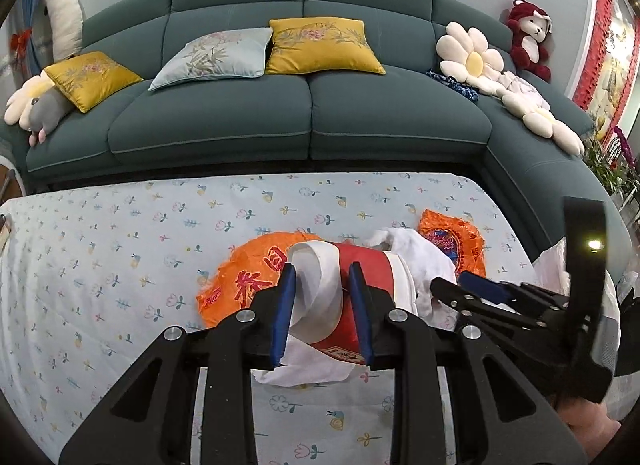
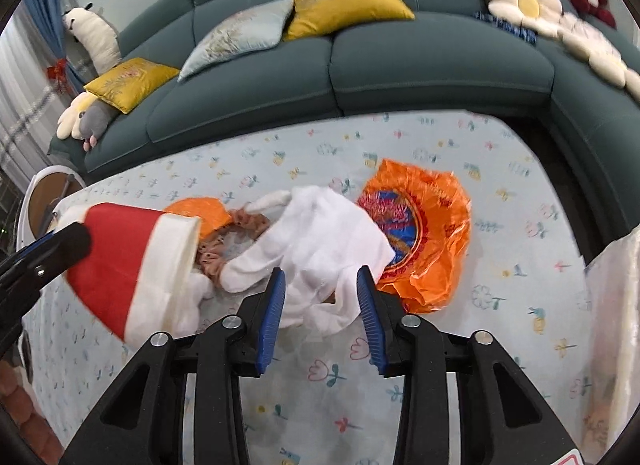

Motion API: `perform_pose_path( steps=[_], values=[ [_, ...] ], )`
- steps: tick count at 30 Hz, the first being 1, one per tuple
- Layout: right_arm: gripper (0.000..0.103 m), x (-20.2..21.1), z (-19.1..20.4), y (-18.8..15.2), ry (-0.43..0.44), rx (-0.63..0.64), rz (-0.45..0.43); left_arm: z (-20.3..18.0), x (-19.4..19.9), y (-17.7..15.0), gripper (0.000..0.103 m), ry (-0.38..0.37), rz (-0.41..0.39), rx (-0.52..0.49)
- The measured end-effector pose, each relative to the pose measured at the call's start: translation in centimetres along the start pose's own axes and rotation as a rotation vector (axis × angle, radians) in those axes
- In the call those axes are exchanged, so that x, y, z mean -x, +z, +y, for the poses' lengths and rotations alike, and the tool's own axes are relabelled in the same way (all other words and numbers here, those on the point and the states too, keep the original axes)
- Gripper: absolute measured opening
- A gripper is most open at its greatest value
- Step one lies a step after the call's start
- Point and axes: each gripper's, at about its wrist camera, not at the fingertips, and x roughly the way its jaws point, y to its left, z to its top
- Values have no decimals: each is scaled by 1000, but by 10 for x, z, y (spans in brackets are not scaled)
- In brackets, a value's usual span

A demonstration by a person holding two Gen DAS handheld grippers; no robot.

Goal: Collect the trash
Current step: 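Grasp the white glove with the right tool while the left tool holds the cup, then carry cup and glove over the wastebasket and open both tools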

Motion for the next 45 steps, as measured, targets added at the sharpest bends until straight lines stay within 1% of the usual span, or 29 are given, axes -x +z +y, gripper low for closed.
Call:
perform_pose_path(
  steps=[2,3,4,5,8,13,16,17,18,20,22,23,27,28,29,30,31,33,38,42,45],
  values=[
    [15,-5,-2,-2,0,6,17,0,-1,-2,27,2,2,-1],
    [11,-6,-3,-3,3,8,24,0,-1,-2,27,3,2,-2],
    [3,-7,-3,-3,9,7,28,0,-1,-2,27,2,3,-1],
    [0,-6,-5,-4,14,4,29,0,-1,-2,27,2,3,-2],
    [0,-1,-7,-4,21,5,16,-2,-2,-2,27,3,5,-4],
    [0,24,-12,-2,35,1,-44,-7,-3,-1,27,4,2,-10],
    [0,33,-11,2,27,28,-73,-10,-4,1,27,13,2,-9],
    [2,31,-9,4,22,43,-65,-10,-4,1,27,19,1,-9],
    [4,27,-8,5,29,46,-49,-11,-5,2,27,24,1,-7],
    [18,18,-8,4,40,33,-22,-13,-6,4,27,31,3,-8],
    [27,5,-7,2,45,21,0,-13,-8,4,27,40,4,-10],
    [28,1,-7,1,41,20,9,-13,-9,4,27,42,7,-10],
    [28,-19,-6,-1,33,24,52,-12,-13,3,27,47,16,-7],
    [26,-21,-6,0,31,25,55,-11,-14,2,27,45,17,-6],
    [16,-22,-7,0,31,23,55,-11,-14,2,27,43,17,-6],
    [9,-22,-8,0,36,21,52,-12,-14,2,27,42,16,-7],
    [7,-20,-8,0,44,19,49,-12,-13,1,27,42,14,-9],
    [6,-13,-9,0,45,22,29,-11,-12,1,27,39,12,-7],
    [6,17,-12,3,63,14,-34,-11,-8,1,27,28,10,3],
    [6,58,-14,5,50,24,-130,-19,-1,4,27,3,-2,-1],
    [6,91,-22,5,37,8,-197,-33,9,9,27,-28,-19,-14]
  ],
)
